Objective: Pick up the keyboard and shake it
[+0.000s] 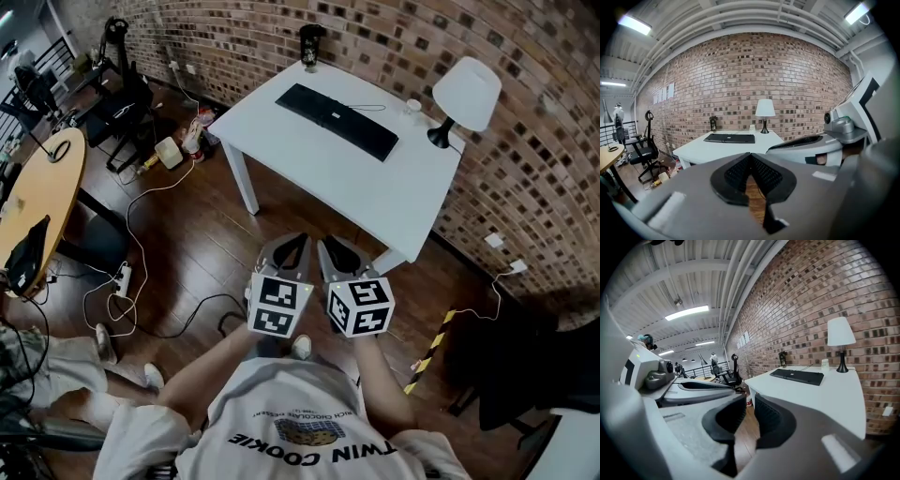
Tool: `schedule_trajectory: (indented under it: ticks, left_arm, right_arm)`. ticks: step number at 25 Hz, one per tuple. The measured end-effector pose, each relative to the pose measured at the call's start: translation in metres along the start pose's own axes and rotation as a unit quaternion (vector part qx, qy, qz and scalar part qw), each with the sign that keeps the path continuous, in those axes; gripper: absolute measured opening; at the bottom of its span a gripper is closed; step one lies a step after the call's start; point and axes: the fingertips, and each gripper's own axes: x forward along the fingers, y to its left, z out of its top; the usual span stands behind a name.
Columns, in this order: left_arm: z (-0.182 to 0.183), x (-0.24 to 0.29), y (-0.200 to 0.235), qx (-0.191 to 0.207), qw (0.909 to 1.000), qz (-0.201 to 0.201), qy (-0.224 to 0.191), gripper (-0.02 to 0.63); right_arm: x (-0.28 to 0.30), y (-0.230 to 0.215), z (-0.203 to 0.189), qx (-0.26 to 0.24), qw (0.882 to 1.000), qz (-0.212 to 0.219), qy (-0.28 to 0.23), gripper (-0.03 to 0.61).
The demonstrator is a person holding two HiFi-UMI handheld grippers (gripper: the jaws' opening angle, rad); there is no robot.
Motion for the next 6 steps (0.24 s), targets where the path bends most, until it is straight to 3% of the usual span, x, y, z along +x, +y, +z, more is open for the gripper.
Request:
schedule_trajectory:
  ticks: [6]
  left_arm:
    - [0.0056, -0.0044, 0.0049, 0.003, 1.0000, -0.002, 0.007, 0.006]
  right_arm:
    - [0.0019, 0.0093, 0.0060, -0.003, 1.000, -0.005, 0.001, 0.055]
